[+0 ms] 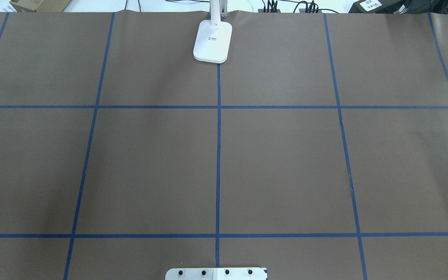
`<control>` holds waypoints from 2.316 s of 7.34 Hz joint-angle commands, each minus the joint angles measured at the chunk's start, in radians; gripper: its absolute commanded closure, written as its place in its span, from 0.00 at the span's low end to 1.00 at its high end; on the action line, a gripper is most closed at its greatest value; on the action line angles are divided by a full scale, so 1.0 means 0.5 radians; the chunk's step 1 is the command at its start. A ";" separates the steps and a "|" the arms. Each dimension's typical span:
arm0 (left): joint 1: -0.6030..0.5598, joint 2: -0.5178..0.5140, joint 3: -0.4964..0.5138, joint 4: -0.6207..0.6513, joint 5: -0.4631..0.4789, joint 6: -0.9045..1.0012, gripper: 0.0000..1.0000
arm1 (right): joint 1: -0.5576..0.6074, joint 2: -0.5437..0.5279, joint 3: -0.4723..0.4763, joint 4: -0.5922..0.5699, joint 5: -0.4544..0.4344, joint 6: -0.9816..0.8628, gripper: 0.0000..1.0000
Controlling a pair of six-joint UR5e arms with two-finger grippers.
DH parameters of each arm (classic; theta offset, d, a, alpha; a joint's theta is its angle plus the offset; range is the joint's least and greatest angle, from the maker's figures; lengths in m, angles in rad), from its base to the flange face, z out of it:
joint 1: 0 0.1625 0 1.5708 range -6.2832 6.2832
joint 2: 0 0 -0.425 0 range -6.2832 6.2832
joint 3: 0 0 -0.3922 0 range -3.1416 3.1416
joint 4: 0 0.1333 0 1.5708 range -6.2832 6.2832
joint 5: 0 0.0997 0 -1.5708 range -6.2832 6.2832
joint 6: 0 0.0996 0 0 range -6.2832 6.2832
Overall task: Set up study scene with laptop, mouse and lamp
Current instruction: 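Carry the open grey laptop with the left gripper toward the table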
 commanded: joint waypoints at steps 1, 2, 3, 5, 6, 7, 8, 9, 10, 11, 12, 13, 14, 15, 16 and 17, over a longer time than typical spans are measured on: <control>-0.002 0.001 -0.016 0.004 -0.002 -0.002 0.00 | -0.002 -0.004 0.000 0.003 0.002 0.000 0.00; -0.005 0.004 -0.047 0.001 -0.002 0.001 0.01 | -0.002 -0.007 -0.003 0.003 0.008 0.000 0.00; -0.002 -0.002 -0.029 0.004 0.001 -0.002 0.00 | -0.002 -0.004 -0.012 0.009 0.017 0.003 0.00; 0.001 -0.011 -0.001 -0.008 -0.005 0.013 0.00 | -0.005 0.002 -0.015 0.024 0.023 0.006 0.00; 0.001 -0.039 0.008 -0.014 -0.005 0.022 0.01 | -0.005 0.002 -0.006 0.027 0.026 0.006 0.00; -0.002 -0.027 0.011 -0.018 -0.008 0.025 0.01 | -0.005 0.005 -0.009 0.027 0.029 0.003 0.00; 0.001 -0.018 0.014 -0.024 -0.008 0.028 0.00 | -0.005 0.005 -0.012 0.027 0.026 0.003 0.00; 0.001 -0.011 0.042 -0.024 -0.008 0.007 0.00 | -0.002 0.005 -0.009 0.027 0.026 0.003 0.00; 0.005 -0.018 0.042 -0.018 -0.005 0.007 0.01 | -0.005 0.029 -0.006 0.030 0.026 -0.006 0.00; 0.002 -0.042 0.045 -0.018 -0.002 -0.002 0.00 | -0.005 0.063 0.009 0.027 0.029 -0.009 0.00; 0.001 -0.036 0.072 -0.018 -0.002 0.001 0.00 | -0.005 0.121 0.003 0.021 0.030 -0.006 0.00; -0.002 -0.036 0.088 0.004 0.001 0.001 0.00 | -0.008 0.118 0.000 0.024 0.020 0.009 0.00; -0.014 -0.018 0.109 0.007 0.004 0.001 0.00 | -0.008 0.091 -0.009 0.024 0.026 0.003 0.00; -0.038 -0.015 0.194 0.013 0.010 -0.045 0.00 | -0.008 0.060 0.006 0.027 0.023 -0.015 0.00; -0.148 -0.021 0.280 0.019 0.014 -0.130 0.01 | -0.008 0.063 -0.003 0.030 0.017 -0.018 0.00; -0.298 -0.072 0.278 0.177 -0.002 -0.326 0.01 | -0.008 0.063 -0.012 0.027 0.023 -0.012 0.00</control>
